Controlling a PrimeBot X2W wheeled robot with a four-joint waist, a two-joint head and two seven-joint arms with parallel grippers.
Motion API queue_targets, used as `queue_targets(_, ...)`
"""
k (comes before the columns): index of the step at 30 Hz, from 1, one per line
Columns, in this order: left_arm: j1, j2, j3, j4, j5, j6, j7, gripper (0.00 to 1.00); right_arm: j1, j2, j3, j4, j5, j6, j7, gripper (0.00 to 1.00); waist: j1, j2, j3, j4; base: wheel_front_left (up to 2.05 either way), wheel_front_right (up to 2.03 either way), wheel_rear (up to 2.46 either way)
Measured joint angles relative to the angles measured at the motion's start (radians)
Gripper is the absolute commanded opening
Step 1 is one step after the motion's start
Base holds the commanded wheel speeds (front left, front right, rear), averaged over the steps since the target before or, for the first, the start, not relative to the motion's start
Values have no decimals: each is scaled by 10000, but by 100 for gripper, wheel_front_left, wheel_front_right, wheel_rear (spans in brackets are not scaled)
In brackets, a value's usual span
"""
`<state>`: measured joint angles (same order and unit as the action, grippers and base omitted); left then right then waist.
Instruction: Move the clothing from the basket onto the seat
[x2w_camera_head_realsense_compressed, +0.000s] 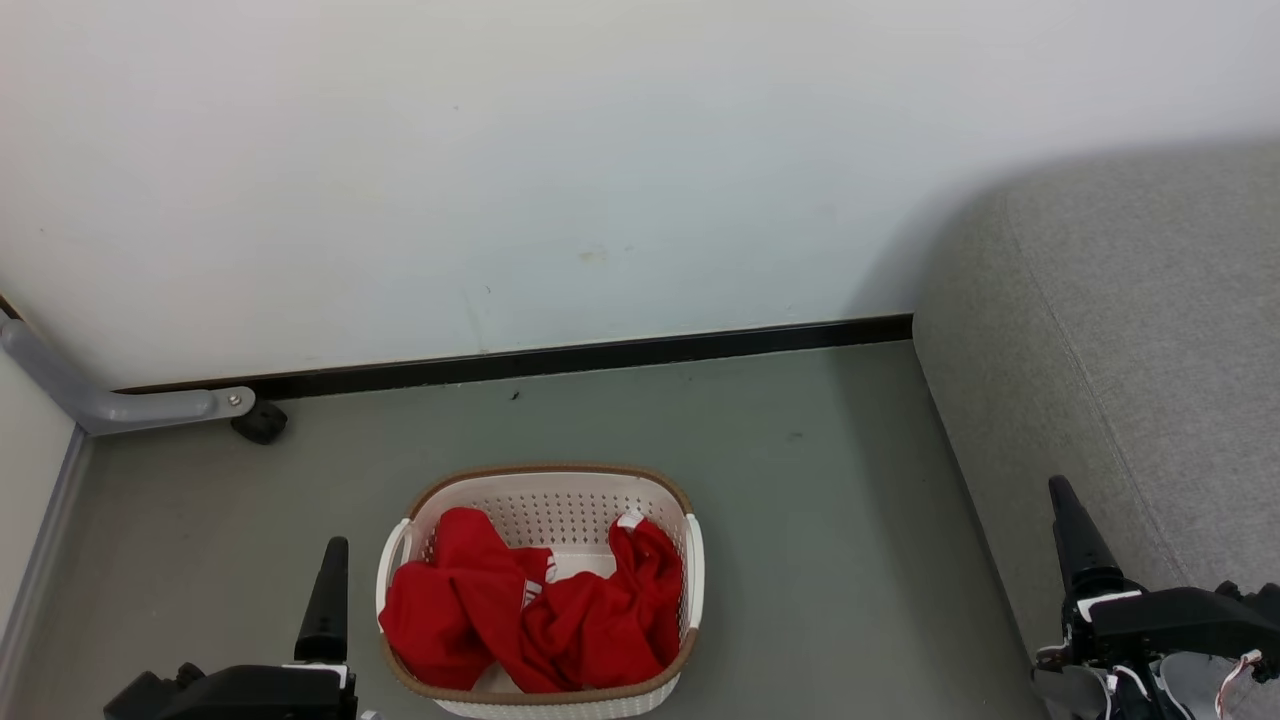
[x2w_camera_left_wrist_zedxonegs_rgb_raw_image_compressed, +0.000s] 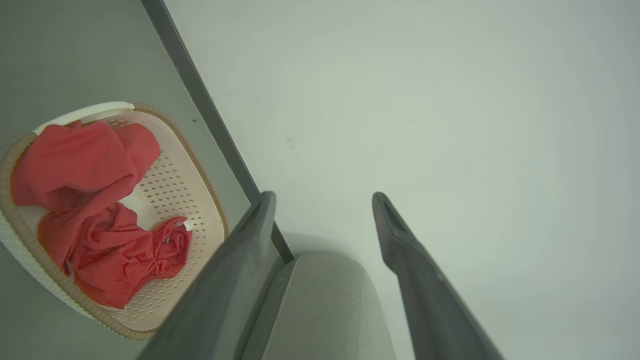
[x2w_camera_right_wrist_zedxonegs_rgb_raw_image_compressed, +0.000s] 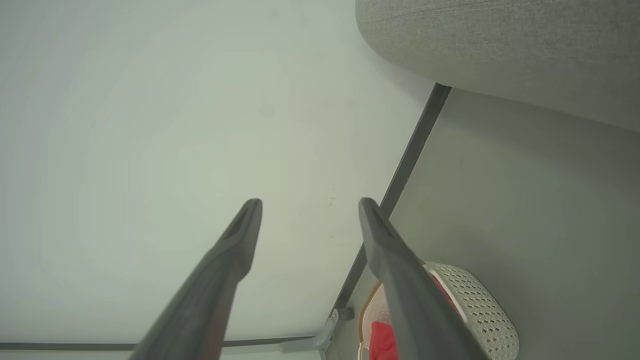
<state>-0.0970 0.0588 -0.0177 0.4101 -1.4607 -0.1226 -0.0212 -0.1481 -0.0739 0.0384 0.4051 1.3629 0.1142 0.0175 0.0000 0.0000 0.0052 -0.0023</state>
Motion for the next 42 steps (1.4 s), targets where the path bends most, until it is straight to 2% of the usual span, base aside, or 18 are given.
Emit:
queue_targets(20, -283, 477, -1204, 324, 2203, -6, -798, 100, -902, -692, 1674, 704, -2382, 4, -777, 100, 0, 1, -3, -15, 0, 0, 0)
queue_targets(27, -583, 800, -1595, 529, 3053, -6, -1051, 100, -1236, -943, 2341, 1097, -3258, 6, -1016, 100, 0, 0, -1, -31, 0, 0, 0)
queue_targets(39, -875, 1089, -2197, 886, 4986, -10, -1492, 100, -1911, -1312, 3530, 1787, -4982, 2, -1446, 100, 0, 0, -13, -77, 0, 0, 0)
queue_targets(42, -887, 1175, -2391, 957, 5760, 8, -1653, 100, -2064, -1407, 3929, 2023, -5542, -17, -1611, 100, 0, 0, -21, -91, 0, 0, 0)
